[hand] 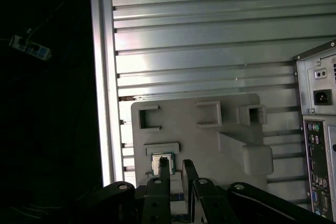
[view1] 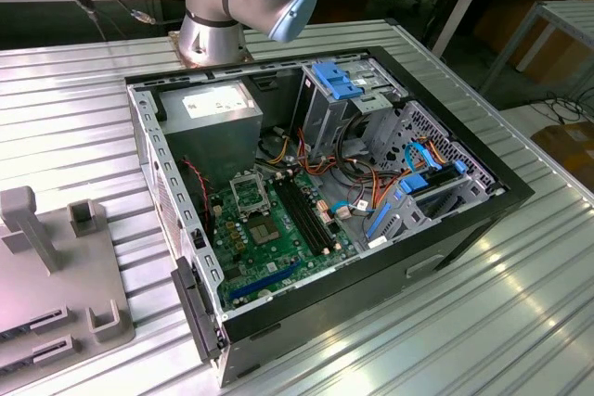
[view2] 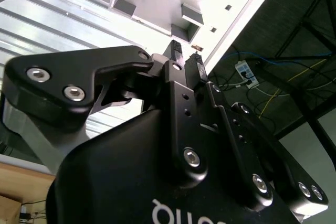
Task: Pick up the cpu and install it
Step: 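Pick up the cpu and move it towards the insertion slot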
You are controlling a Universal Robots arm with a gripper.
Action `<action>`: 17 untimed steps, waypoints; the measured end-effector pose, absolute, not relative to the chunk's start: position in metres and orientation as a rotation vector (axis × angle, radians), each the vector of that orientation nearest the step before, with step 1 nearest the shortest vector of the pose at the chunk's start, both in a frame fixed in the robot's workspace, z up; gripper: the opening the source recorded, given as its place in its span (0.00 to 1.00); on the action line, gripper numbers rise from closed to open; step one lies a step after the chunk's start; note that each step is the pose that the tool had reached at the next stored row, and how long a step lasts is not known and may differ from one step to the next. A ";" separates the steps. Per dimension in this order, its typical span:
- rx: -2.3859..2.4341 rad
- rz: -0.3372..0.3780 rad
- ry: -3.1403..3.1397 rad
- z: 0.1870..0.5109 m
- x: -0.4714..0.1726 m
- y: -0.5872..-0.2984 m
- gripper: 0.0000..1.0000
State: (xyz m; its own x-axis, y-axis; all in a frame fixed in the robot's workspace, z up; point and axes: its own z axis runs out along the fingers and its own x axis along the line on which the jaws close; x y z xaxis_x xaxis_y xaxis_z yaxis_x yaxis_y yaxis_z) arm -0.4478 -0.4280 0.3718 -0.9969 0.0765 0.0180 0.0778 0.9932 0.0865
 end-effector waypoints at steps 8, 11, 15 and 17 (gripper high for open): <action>-0.121 -0.136 -3.122 0.372 -0.448 -0.428 0.26; -0.121 -0.136 -3.122 0.372 -0.448 -0.428 0.32; -0.121 -0.136 -3.122 0.372 -0.448 -0.428 0.32; -0.121 -0.136 -3.122 0.372 -0.448 -0.428 0.34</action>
